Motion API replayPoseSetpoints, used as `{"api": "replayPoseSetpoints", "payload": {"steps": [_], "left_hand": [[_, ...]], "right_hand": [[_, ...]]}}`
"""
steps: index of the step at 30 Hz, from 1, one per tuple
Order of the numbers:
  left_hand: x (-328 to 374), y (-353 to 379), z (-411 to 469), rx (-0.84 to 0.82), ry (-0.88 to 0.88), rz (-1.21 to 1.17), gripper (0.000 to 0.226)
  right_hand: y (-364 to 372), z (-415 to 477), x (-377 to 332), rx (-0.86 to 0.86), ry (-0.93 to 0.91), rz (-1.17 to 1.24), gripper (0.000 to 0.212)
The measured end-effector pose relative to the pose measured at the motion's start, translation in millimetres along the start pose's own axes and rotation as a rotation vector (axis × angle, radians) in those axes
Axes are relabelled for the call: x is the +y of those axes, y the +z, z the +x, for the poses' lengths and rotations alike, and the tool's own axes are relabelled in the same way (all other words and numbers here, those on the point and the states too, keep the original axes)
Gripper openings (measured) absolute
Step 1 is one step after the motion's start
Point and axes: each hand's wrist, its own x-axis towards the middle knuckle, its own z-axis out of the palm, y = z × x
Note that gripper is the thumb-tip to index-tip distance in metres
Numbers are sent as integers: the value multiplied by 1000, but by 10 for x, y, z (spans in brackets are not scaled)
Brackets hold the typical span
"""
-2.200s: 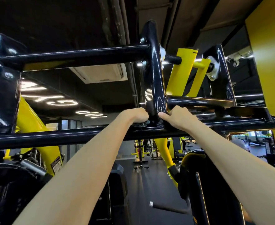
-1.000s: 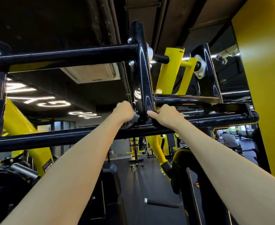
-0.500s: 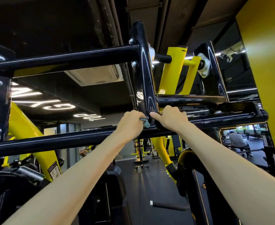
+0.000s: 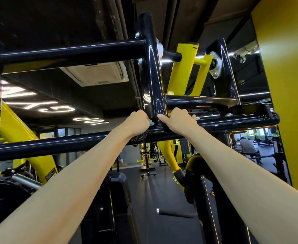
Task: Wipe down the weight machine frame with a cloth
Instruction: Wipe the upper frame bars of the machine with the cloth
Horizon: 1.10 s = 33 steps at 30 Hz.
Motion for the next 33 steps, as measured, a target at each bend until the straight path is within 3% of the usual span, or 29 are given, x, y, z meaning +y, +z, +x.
{"api": "replayPoseSetpoints", "payload": {"steps": [6,12,18,24,31,33], "left_hand": [[44,-10,-162,8,86,-40,28],[40,-78,36,-63,-26,16,21],[30,-107,-99,-50,79,-38,24],[73,-38,71,-42,-36,27,17],[90,48,-115,93,78,184,21],[66,40,-204,116,178,32,25]], "right_hand": [[27,-5,-1,22,6,-25,50],[7,-10,-8,12,-3,-11,49],[12,14,-1,-3,-6,-31,52],[12,9,-3,8,-13,-24,51],[5,-4,-77,-5,23,24,51],[-12,-26,-66,5,25,20,48]]}}
